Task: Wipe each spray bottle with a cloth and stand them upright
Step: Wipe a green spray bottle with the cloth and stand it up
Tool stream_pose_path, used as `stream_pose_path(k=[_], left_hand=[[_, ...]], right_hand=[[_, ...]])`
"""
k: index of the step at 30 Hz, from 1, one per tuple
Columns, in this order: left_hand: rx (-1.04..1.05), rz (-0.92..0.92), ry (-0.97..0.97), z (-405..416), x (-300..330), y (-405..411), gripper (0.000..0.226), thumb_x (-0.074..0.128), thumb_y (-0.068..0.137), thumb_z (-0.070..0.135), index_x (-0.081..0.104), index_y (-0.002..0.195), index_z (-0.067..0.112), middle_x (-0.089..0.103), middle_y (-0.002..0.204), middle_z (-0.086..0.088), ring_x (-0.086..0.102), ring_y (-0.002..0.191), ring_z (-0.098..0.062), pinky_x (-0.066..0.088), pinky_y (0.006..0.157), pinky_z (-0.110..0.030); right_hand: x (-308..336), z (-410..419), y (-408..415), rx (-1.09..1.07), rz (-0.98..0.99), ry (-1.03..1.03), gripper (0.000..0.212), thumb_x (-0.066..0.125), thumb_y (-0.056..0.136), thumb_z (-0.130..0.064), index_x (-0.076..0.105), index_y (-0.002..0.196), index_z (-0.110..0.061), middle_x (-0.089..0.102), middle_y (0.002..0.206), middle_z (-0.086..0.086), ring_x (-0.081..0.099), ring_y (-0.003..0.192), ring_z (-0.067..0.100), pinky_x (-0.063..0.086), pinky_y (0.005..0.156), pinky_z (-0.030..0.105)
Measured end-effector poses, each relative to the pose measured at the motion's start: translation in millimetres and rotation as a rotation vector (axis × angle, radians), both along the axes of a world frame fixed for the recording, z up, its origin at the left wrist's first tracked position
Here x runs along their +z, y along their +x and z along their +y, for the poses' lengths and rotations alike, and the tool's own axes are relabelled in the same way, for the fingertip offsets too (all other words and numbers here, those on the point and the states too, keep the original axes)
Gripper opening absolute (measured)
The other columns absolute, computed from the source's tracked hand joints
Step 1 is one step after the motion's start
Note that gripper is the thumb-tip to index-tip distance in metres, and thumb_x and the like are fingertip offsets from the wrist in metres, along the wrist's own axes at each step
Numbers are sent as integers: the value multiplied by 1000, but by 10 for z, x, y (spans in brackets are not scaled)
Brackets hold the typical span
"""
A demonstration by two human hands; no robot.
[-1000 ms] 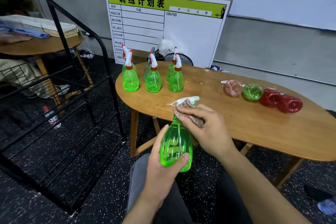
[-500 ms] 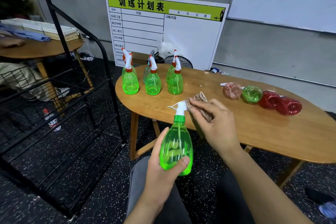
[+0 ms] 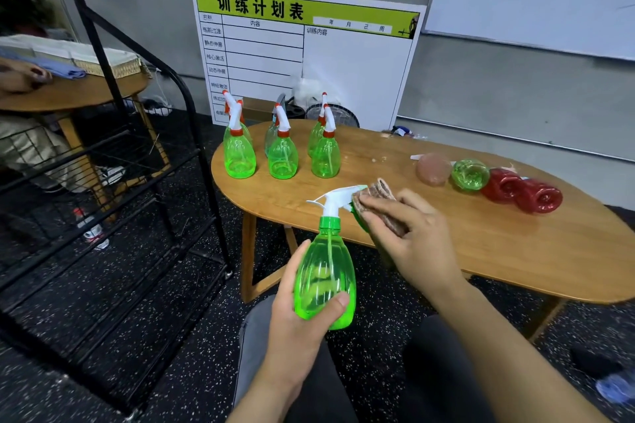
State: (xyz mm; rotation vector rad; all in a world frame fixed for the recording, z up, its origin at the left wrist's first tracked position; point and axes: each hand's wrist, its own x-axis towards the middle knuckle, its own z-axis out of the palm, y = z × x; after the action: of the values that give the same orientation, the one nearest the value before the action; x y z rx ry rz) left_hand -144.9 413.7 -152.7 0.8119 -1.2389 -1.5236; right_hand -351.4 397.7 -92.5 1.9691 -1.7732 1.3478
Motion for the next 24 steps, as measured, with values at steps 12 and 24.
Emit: stream_pose_path(k=[12,24], left_hand=[[5,22,10,-34,-35,11,85,86,76,9,51,150,31,74,129,7,72,117,-14,57,90,-23],[-28,16,-16,-7,-66,12,85,82,76,10,49,151,31,73,132,4,71,120,-18,57,93,-25]], right_hand=[[44,174,-115,-5,-48,55,30,80,89,-23,78,119,-23,64,92,-11,60,78,9,42,59,7],[207,-25,-38,-2,35,20,32,69,92,-44,77,120,-29,56,93,-27,59,77,3,46,62,11]])
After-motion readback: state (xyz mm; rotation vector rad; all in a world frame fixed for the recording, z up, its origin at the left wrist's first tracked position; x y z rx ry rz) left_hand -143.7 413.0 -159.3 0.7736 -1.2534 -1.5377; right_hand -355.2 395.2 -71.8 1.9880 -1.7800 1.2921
